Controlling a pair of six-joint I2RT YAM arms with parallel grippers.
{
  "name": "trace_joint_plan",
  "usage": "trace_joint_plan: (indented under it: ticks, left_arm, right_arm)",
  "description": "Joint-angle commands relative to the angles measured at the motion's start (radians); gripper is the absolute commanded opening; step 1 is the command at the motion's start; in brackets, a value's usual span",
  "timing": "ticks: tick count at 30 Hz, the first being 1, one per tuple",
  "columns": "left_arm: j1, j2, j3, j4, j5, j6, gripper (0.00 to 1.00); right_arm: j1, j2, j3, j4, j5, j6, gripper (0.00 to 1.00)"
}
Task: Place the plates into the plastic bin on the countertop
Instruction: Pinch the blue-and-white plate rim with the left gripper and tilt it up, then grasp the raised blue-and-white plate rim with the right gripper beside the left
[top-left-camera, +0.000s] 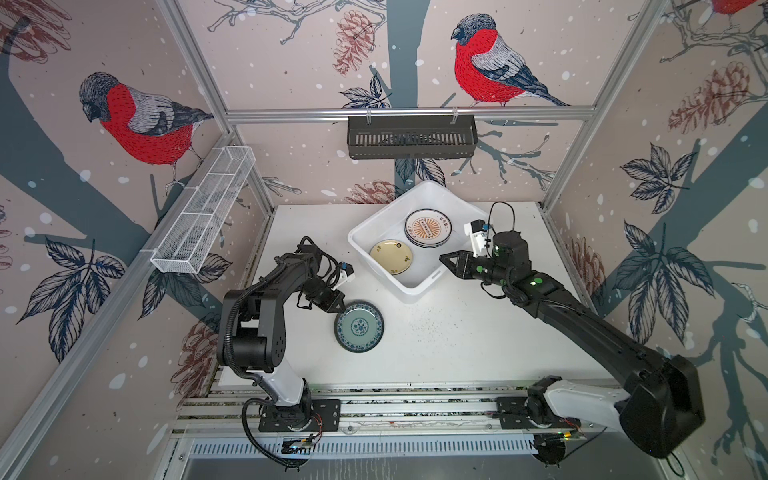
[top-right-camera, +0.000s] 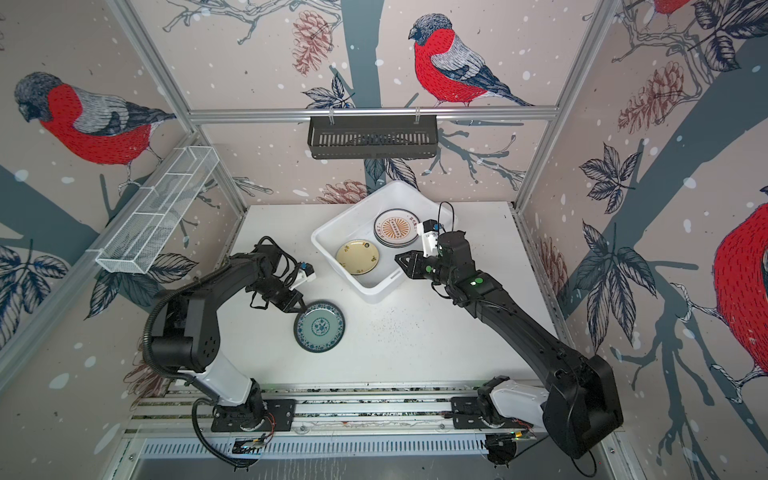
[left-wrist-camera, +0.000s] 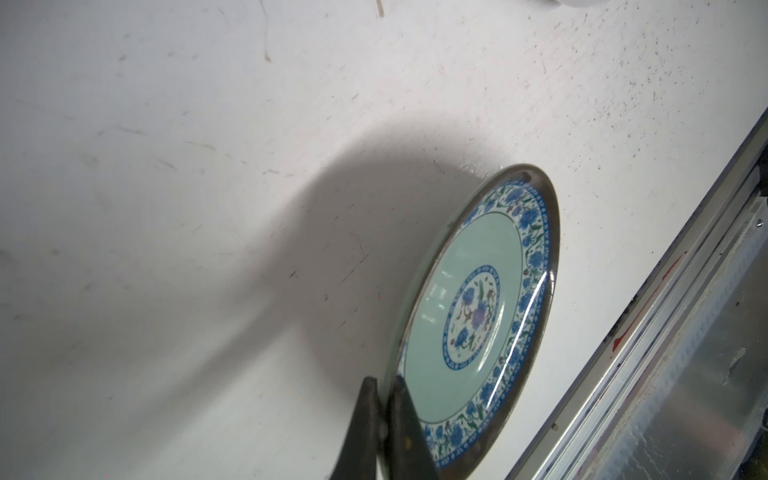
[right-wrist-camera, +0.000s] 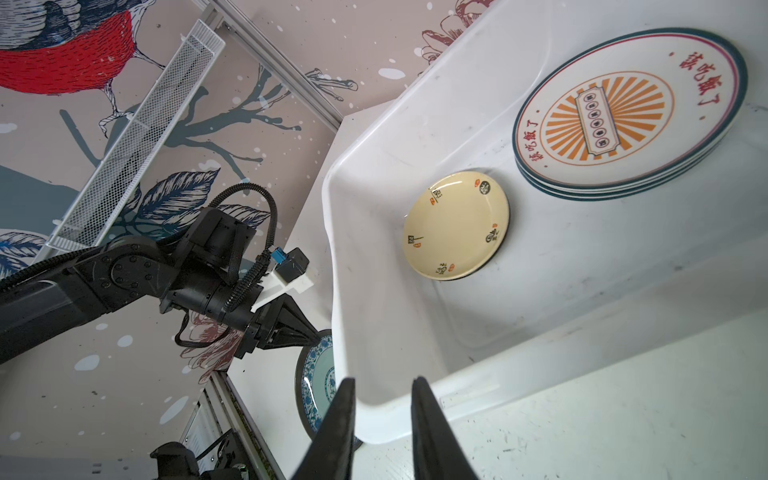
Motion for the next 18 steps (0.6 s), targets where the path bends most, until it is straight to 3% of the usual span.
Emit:
trace_joint_plan:
  ticks: [1,18]
  left_arm:
    - [0.019,0.000,0.022,-0.080,0.014,0.056,0.00]
    - [0.052,0.004,0.138,-0.222,0.040,0.139,0.00]
  right_arm:
    - [0.013,0.018,0.025,0.038,-0.025,-0.001,0.26]
    - [0.131,0.155,0.107,0.083,-0.055,-0.024,0.28]
